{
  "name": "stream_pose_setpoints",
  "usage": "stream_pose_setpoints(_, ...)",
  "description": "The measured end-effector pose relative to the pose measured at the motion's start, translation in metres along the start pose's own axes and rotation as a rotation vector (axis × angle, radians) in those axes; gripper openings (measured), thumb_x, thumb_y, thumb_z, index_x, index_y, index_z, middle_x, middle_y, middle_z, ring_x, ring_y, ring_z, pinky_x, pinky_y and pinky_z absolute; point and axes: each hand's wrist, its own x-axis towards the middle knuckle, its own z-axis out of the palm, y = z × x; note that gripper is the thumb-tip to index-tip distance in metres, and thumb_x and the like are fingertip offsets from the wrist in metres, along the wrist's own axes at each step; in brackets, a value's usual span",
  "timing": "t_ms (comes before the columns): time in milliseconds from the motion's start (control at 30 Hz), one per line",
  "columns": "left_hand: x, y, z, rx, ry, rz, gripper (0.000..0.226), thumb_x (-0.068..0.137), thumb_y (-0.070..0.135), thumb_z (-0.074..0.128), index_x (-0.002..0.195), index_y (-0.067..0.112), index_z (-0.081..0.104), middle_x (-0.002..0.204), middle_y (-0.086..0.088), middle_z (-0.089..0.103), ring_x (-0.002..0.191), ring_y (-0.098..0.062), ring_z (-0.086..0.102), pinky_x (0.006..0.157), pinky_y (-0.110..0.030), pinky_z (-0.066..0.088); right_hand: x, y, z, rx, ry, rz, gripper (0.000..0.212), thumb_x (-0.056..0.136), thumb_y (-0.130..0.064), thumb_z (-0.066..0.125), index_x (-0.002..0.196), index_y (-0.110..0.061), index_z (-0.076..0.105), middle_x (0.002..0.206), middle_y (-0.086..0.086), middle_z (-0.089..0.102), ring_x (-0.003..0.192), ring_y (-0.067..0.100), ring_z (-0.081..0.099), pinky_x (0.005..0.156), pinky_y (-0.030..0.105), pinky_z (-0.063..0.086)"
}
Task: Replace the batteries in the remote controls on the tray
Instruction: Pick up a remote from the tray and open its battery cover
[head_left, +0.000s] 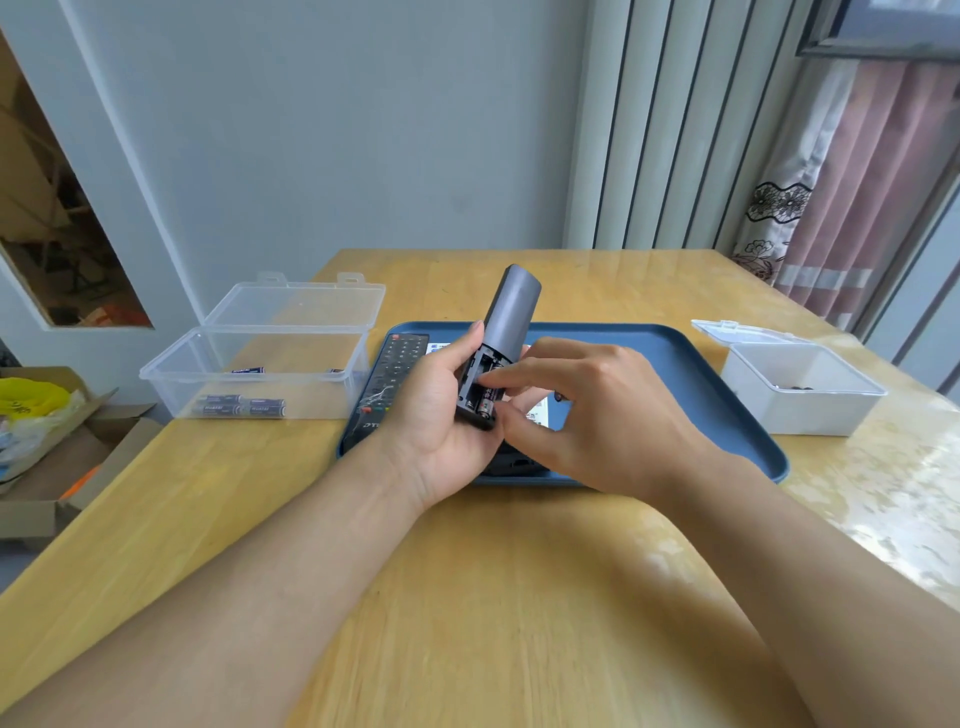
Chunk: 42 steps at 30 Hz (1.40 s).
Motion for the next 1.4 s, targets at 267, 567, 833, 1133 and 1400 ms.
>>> stream_pose_setpoints(267,0.000,-0.001,-0.001,0.005,-0.018,0.024,0.038,0.101,0.035,0.055,0.114,0.001,0.068,0.087,-0.009,0.071,0.077,-0.019,0.074,0.078,-0.030,0.063,0.000,0.000,0.000,0.019,-0.030,-0.006,0.025,0.084,-0.042,0.064,0.107,-0.039,0.076,0.090,-0.017,0.071,0.073,0.011,0.066,0.059,0.036,0.054)
stream_pose_setpoints(567,0.001,-0.002,-0.002,0.012,-0.018,0.036,0.037,0.101,0.034,0.056,0.113,0.002,0.069,0.092,-0.008,0.070,0.082,-0.019,0.074,0.085,-0.031,0.061,0.000,-0.001,-0.002,-0.014,-0.018,-0.020,0.025,0.083,-0.046,0.064,0.103,-0.040,0.077,0.088,-0.016,0.071,0.059,0.006,0.045,0.049,0.024,0.040)
stream_pose_setpoints(833,0.000,-0.002,0.000,-0.002,-0.028,0.063,0.032,0.100,0.031,0.057,0.102,0.003,0.071,0.085,-0.009,0.070,0.074,-0.018,0.073,0.075,-0.031,0.063,-0.001,-0.002,0.000,-0.038,-0.008,-0.038,0.023,0.082,-0.044,0.066,0.102,-0.039,0.077,0.086,-0.016,0.071,0.054,0.005,0.042,0.046,0.022,0.035)
stream_pose_setpoints(1133,0.001,-0.004,0.001,0.049,-0.029,0.063,0.028,0.100,0.031,0.057,0.103,0.005,0.068,0.074,-0.003,0.063,0.069,-0.015,0.064,0.062,-0.024,0.059,0.002,-0.011,0.004,-0.175,0.021,-0.040,0.022,0.074,-0.036,0.058,0.091,-0.033,0.072,0.078,-0.008,0.065,0.052,0.019,0.047,0.043,0.028,0.040)
stream_pose_setpoints(1400,0.002,0.001,-0.001,0.000,0.009,0.024,0.033,0.100,0.030,0.059,0.108,0.000,0.069,0.095,-0.012,0.064,0.079,-0.019,0.065,0.066,-0.028,0.061,0.003,-0.012,0.006,-0.127,0.052,-0.086,0.018,0.080,-0.030,0.061,0.088,-0.031,0.077,0.080,-0.009,0.069,0.056,0.020,0.059,0.045,0.030,0.046)
